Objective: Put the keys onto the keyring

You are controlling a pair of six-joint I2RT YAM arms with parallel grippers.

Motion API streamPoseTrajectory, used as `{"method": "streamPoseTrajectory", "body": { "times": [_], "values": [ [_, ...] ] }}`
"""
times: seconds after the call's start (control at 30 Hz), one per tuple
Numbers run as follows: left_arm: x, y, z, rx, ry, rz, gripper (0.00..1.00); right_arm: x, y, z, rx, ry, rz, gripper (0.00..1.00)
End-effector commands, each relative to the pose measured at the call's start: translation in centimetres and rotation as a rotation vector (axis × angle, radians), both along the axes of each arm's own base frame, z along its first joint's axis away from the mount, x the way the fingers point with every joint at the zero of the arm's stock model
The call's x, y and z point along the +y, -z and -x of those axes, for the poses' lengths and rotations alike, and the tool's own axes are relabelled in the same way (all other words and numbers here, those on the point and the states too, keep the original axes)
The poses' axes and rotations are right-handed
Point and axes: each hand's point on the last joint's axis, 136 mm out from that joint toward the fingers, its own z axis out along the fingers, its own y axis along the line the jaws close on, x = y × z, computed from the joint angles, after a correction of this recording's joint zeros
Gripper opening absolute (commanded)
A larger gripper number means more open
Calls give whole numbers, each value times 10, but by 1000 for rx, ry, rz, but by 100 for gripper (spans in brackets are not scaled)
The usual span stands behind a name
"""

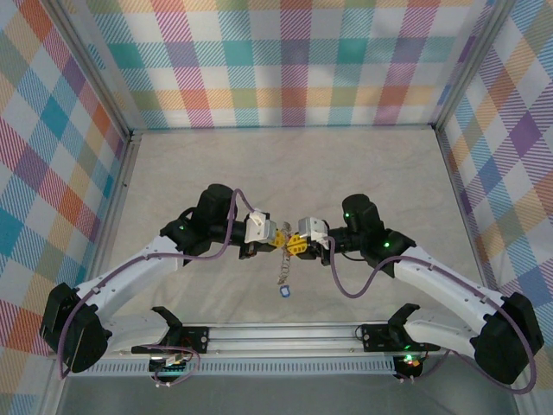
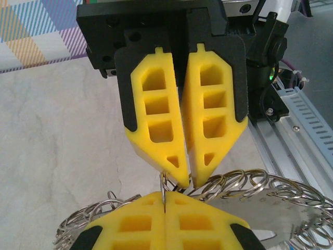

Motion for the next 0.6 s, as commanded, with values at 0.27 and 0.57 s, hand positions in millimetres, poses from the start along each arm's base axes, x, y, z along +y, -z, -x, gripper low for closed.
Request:
{"method": "streamPoseTrajectory", "body": {
  "times": [0.27,0.57],
  "values": [
    [-6,-24,12,-47,91,92,0,-8,-16,-2,-82,68,-51,20],
    [-6,-23,13,-44,93,91,0,-10,-22,-2,-67,80,-76,25]
  ]
}}
